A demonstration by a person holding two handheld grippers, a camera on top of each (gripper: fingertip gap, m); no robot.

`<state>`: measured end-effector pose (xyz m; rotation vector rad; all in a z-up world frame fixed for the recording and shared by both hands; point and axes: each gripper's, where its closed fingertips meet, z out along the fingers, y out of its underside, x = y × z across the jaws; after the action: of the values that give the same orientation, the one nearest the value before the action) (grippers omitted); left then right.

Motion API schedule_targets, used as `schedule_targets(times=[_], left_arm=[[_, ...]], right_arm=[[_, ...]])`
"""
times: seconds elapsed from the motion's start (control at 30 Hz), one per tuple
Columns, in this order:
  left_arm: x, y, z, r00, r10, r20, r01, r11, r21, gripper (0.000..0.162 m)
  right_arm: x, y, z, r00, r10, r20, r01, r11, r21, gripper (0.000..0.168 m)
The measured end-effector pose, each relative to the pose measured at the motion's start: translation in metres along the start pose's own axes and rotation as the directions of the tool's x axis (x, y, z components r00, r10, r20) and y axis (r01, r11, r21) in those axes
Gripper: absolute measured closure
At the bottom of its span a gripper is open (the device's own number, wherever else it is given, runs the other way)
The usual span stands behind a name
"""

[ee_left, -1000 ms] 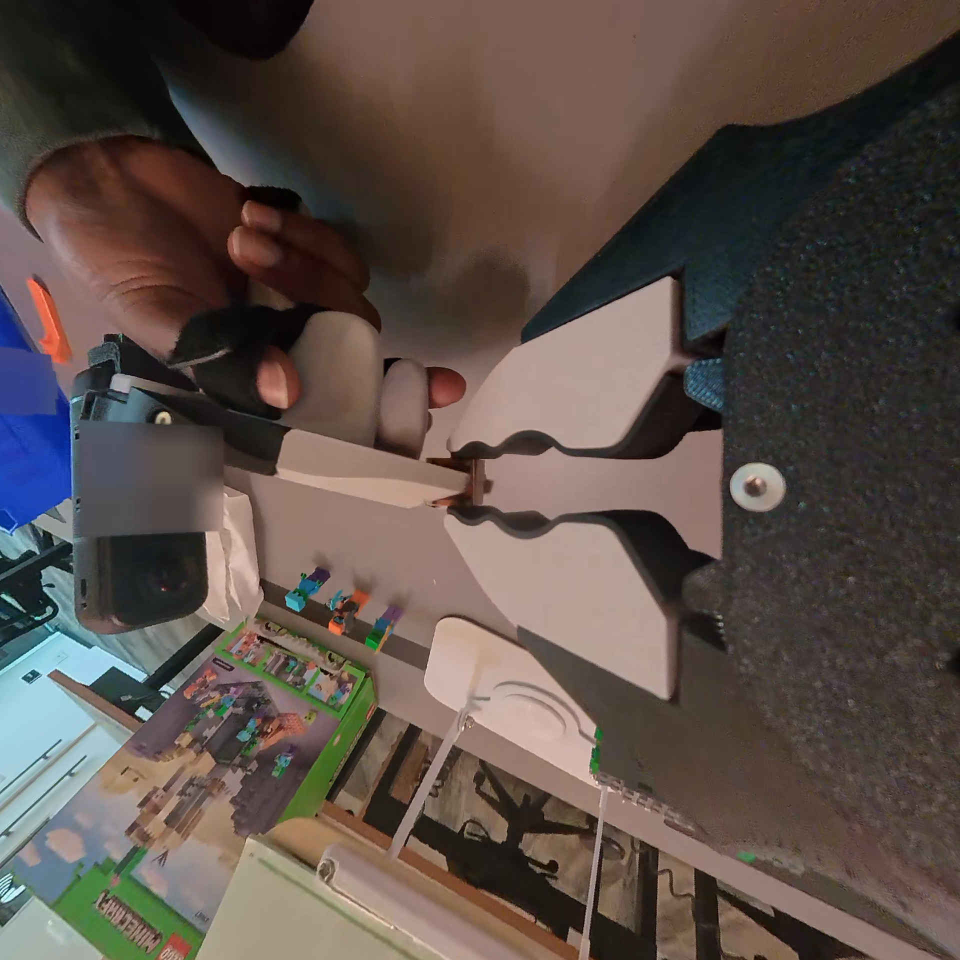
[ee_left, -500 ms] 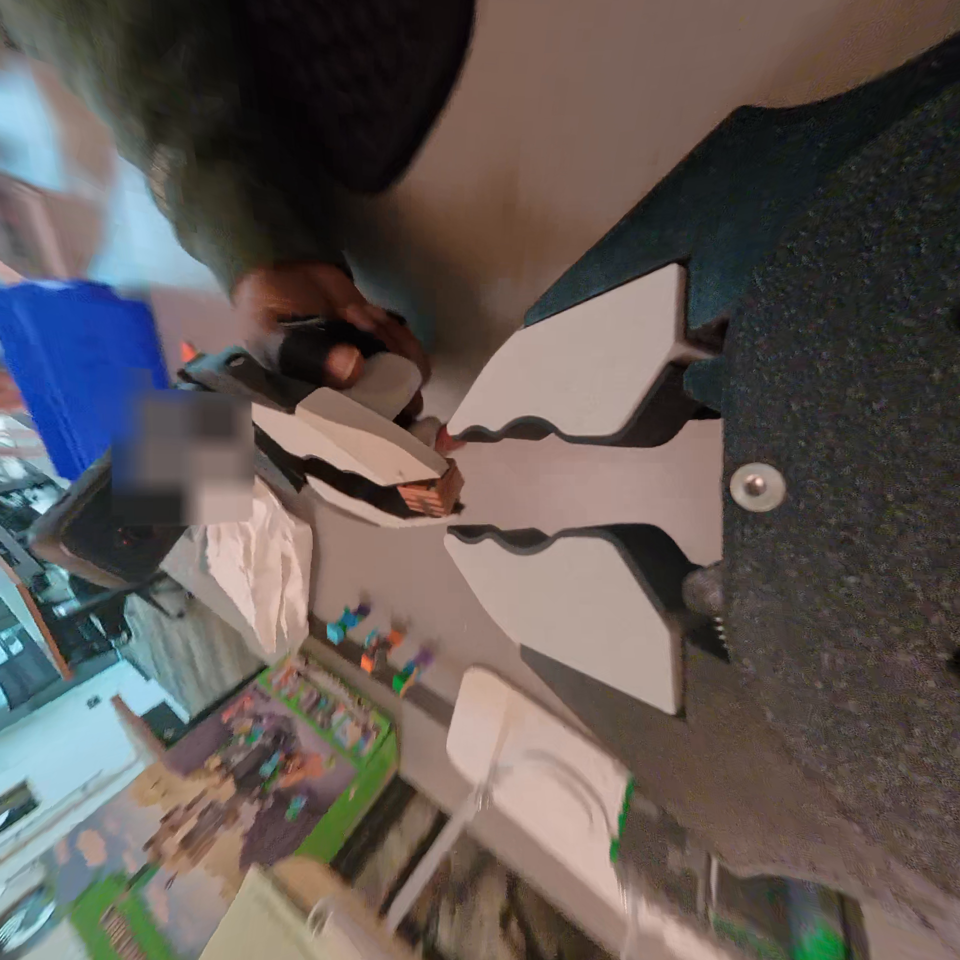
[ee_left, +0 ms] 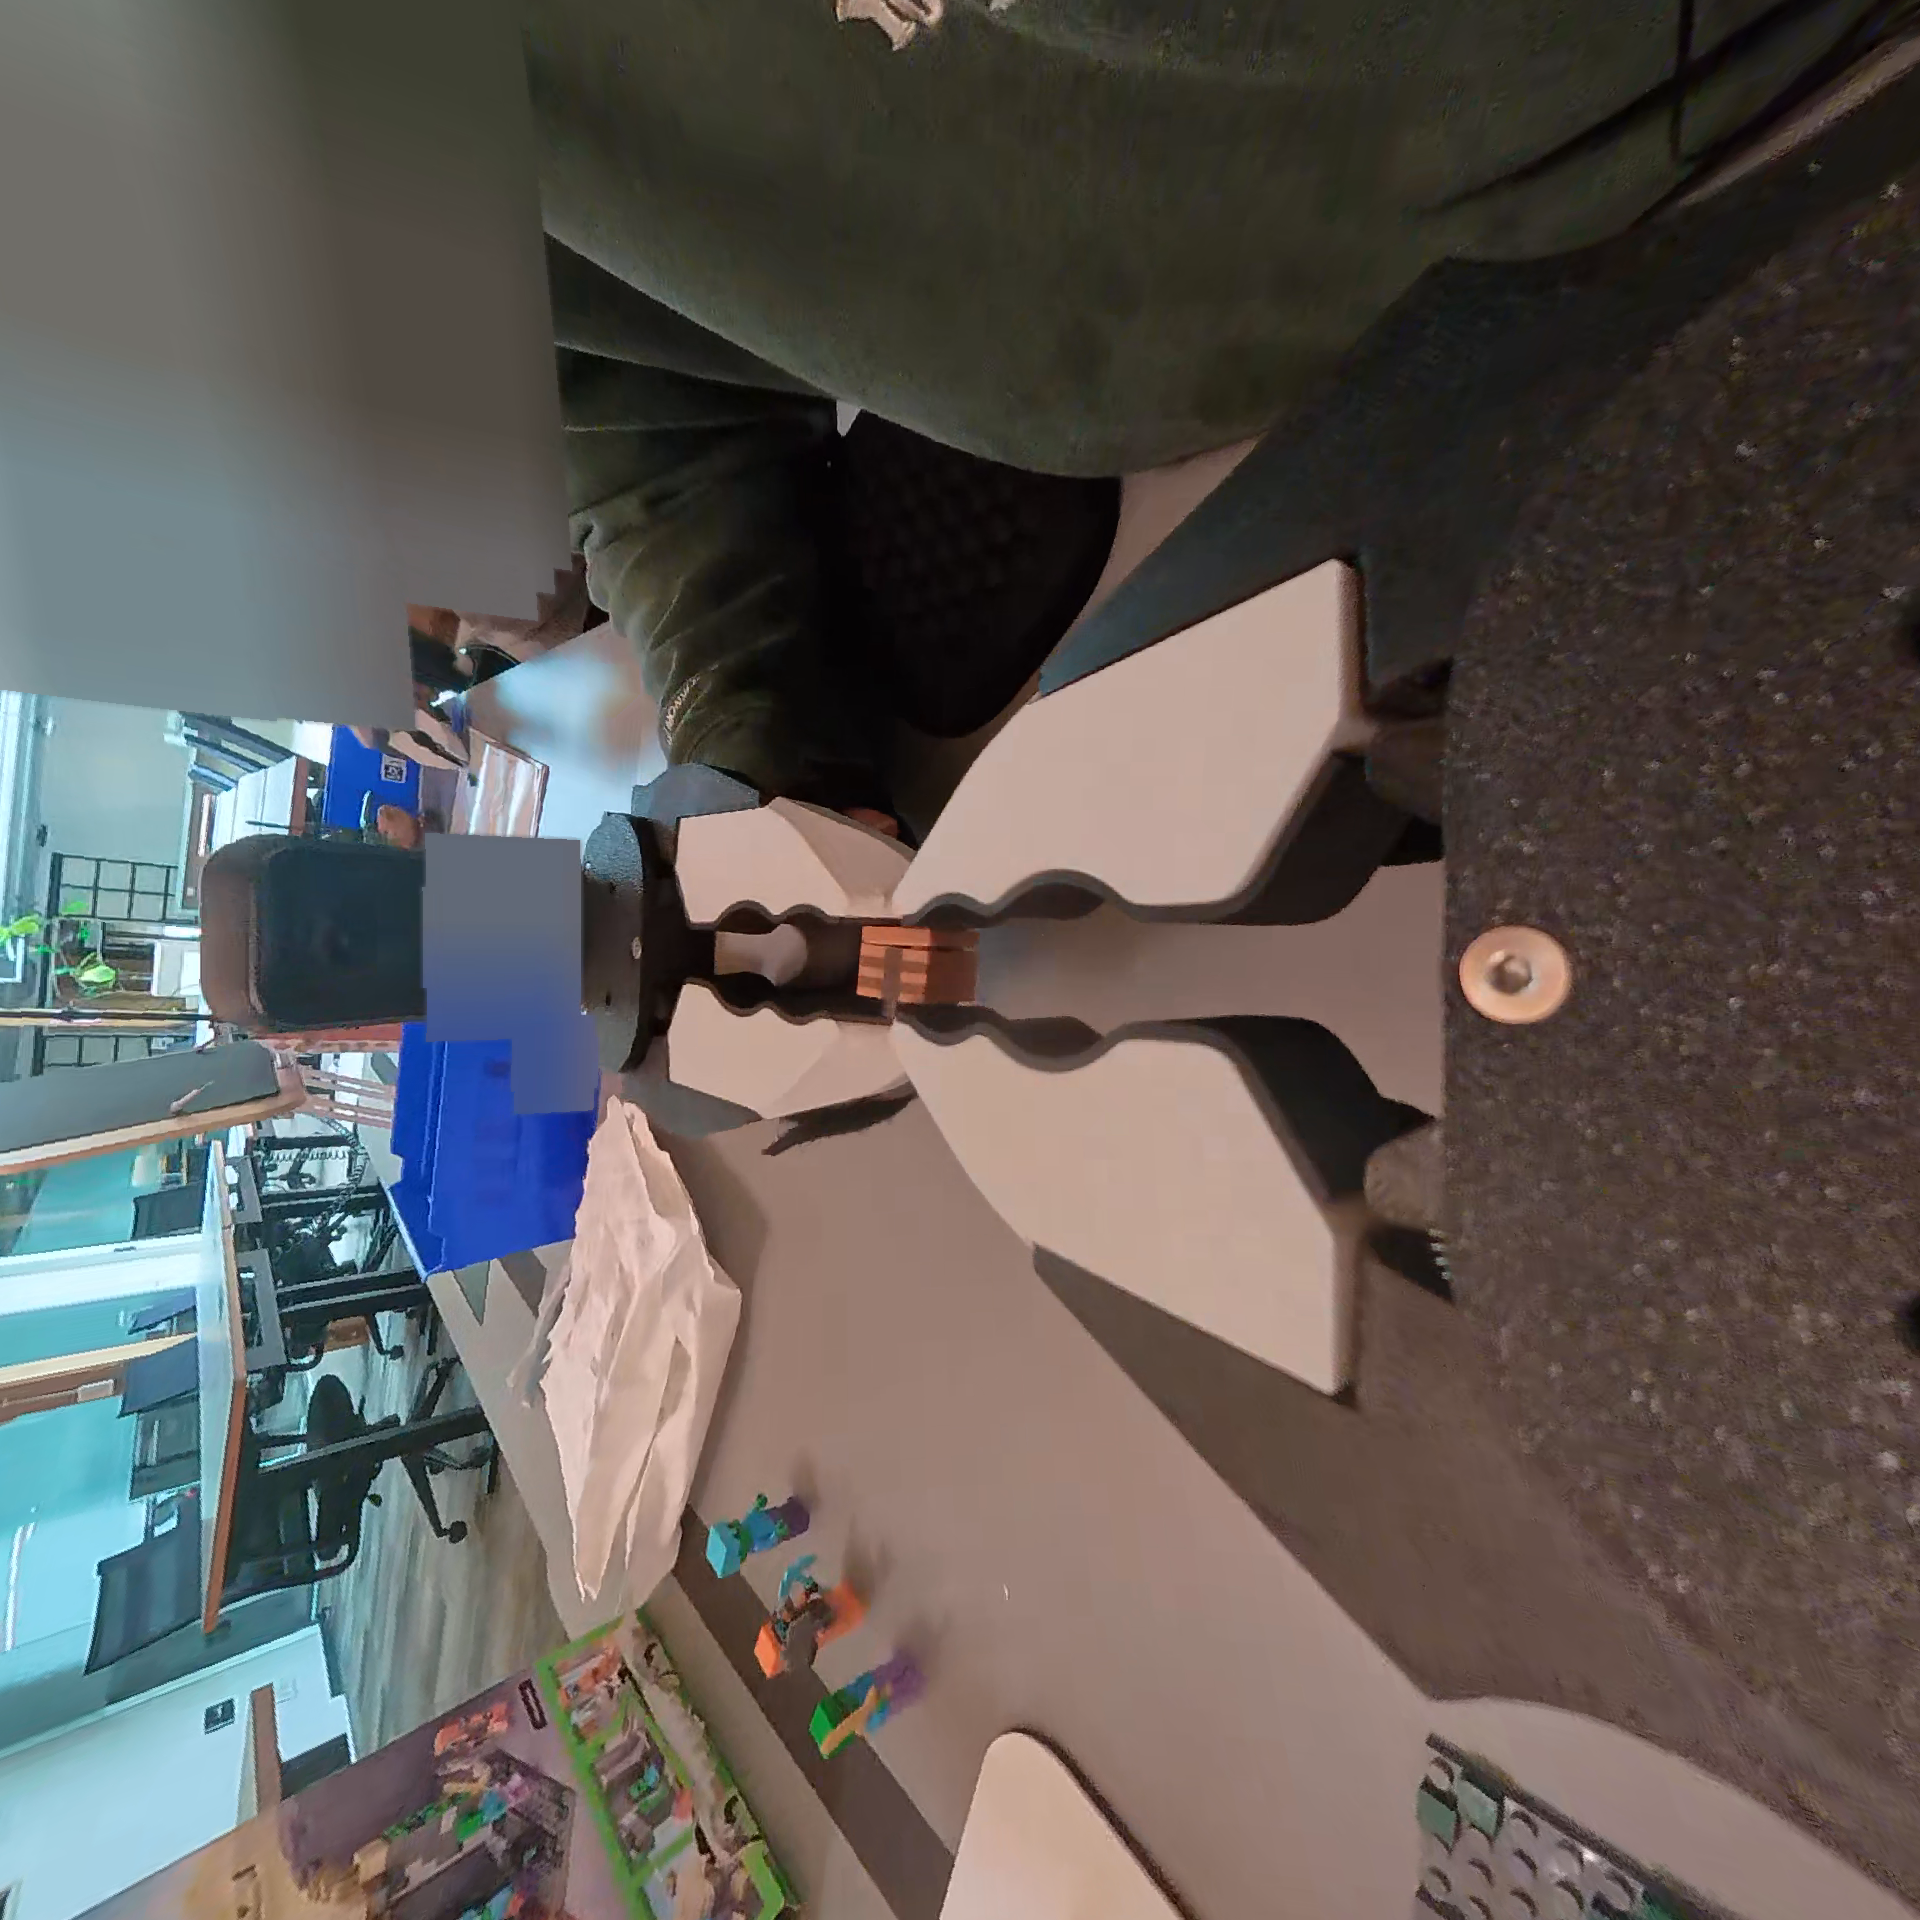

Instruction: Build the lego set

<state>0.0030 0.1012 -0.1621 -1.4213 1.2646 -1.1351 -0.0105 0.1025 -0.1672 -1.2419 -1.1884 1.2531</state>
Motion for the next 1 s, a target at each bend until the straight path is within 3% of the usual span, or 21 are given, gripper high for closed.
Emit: schedule_targets(times=[0.67, 1.0], left_arm=[[0.013, -0.005, -0.003, 0.989, 0.149, 0.001, -0.149, 0.989, -0.006, 0.149], [0.009, -0.013, -0.01, 0.975, 0.218, 0.044, -0.22, 0.974, 0.059, 0.15]], right_arm=[[-0.014, -0.007, 0.001, 0.996, -0.091, 0.021, 0.091, 0.996, 0.022, 0.152], [-0.005, -0.009, 0.001, 0.984, -0.162, -0.075, 0.162, 0.987, -0.013, 0.144]])
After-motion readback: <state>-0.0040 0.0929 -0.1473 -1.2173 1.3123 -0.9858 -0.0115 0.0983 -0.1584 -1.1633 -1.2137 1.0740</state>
